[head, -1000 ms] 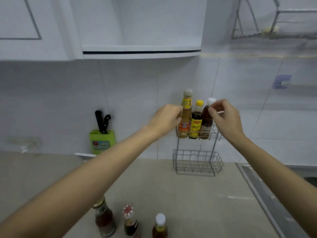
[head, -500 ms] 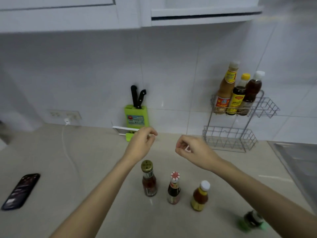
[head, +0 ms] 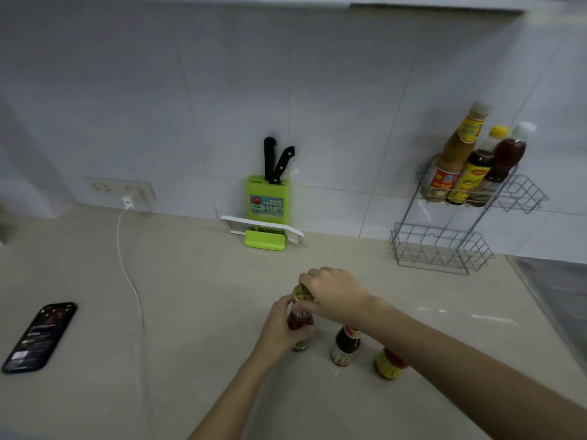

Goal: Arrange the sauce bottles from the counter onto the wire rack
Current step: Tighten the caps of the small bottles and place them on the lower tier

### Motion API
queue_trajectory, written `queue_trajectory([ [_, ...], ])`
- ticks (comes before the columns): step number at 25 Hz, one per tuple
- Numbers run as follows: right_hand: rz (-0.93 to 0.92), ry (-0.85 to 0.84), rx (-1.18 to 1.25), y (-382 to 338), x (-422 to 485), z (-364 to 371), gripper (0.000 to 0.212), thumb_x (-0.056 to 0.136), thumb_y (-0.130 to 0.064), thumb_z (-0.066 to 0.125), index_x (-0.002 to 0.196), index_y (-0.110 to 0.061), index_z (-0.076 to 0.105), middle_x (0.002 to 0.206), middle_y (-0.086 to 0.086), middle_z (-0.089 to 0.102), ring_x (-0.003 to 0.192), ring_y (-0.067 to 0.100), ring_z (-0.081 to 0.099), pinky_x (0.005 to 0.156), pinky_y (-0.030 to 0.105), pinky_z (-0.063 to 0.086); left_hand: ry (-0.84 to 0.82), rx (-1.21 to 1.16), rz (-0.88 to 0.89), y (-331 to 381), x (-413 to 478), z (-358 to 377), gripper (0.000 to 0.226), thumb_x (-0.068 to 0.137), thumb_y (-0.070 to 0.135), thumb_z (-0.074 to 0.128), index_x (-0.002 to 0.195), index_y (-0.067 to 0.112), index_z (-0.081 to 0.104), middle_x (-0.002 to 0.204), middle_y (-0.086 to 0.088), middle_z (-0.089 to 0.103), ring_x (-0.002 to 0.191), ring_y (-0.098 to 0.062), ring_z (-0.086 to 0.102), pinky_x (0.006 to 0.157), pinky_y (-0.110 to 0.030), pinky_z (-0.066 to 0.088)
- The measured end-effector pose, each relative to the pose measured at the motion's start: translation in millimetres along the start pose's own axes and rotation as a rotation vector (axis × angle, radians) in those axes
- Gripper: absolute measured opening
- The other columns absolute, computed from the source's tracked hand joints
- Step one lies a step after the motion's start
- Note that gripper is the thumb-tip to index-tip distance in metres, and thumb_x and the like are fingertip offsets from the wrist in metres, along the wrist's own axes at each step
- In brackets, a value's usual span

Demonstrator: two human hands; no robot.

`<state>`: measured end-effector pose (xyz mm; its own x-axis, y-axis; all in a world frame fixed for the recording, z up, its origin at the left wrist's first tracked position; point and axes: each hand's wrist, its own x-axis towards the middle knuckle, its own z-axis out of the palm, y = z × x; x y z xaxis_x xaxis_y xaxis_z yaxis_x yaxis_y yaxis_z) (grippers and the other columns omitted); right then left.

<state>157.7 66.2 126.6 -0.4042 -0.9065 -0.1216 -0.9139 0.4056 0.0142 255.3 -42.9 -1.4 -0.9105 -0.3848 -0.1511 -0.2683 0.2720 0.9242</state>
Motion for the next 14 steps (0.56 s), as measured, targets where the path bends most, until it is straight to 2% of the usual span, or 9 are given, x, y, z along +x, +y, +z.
queue_trajectory([
  [2, -0.014, -0.004, -0.003, -1, 3, 3, 0.046, 0.093, -0.048, 0.047, 0.113, -0.007, 0.052, 0.111, 0.013, 0.058, 0.099, 0.033, 0.058, 0.075, 0.041, 0.047, 0.034, 0.012, 0.031, -1, 3, 9, 0.034, 0.076, 0.026, 0.076, 0.102, 0.019, 0.055, 0.101, -0.002, 0.061, 0.092, -0.014, 0.061, 0.078, -0.029, 0.051],
  [4, -0.024, -0.026, 0.006, 0, 4, 6, 0.043, 0.095, -0.041, 0.048, 0.115, -0.004, 0.05, 0.113, 0.016, 0.056, 0.101, 0.034, 0.058, 0.078, 0.042, 0.047, 0.043, -0.016, 0.045, -4, 4, 15, 0.026, 0.083, 0.029, 0.07, 0.101, 0.019, 0.054, 0.096, -0.004, 0.067, 0.09, -0.018, 0.065, 0.078, -0.039, 0.053],
  [8, -0.078, -0.039, 0.081, 20, 1, -11, 0.039, 0.096, -0.033, 0.048, 0.123, -0.004, 0.048, 0.118, 0.016, 0.052, 0.105, 0.035, 0.056, 0.088, 0.043, 0.046, 0.048, -0.026, 0.116, 12, 13, 13, 0.026, 0.083, 0.038, 0.066, 0.091, 0.019, 0.051, 0.079, -0.002, 0.062, 0.071, -0.012, 0.059, 0.063, -0.032, 0.047],
  [11, -0.184, 0.035, 0.2, 44, -1, -47, 0.045, 0.096, -0.024, 0.052, 0.136, -0.008, 0.042, 0.128, 0.013, 0.049, 0.112, 0.028, 0.053, 0.096, 0.037, 0.043, 0.055, 0.005, 0.214, 41, 29, -1, 0.024, 0.086, 0.03, 0.066, 0.097, 0.012, 0.053, 0.087, -0.009, 0.064, 0.081, -0.022, 0.061, 0.073, -0.042, 0.049],
  [14, -0.218, 0.079, 0.29, 63, -4, -85, 0.048, 0.096, -0.02, 0.053, 0.14, -0.006, 0.04, 0.131, 0.013, 0.052, 0.119, 0.024, 0.051, 0.102, 0.027, 0.037, 0.009, -0.019, 0.284, 79, 42, -14, 0.029, 0.086, 0.029, 0.066, 0.108, 0.014, 0.054, 0.097, -0.01, 0.067, 0.093, -0.022, 0.063, 0.084, -0.039, 0.05],
])
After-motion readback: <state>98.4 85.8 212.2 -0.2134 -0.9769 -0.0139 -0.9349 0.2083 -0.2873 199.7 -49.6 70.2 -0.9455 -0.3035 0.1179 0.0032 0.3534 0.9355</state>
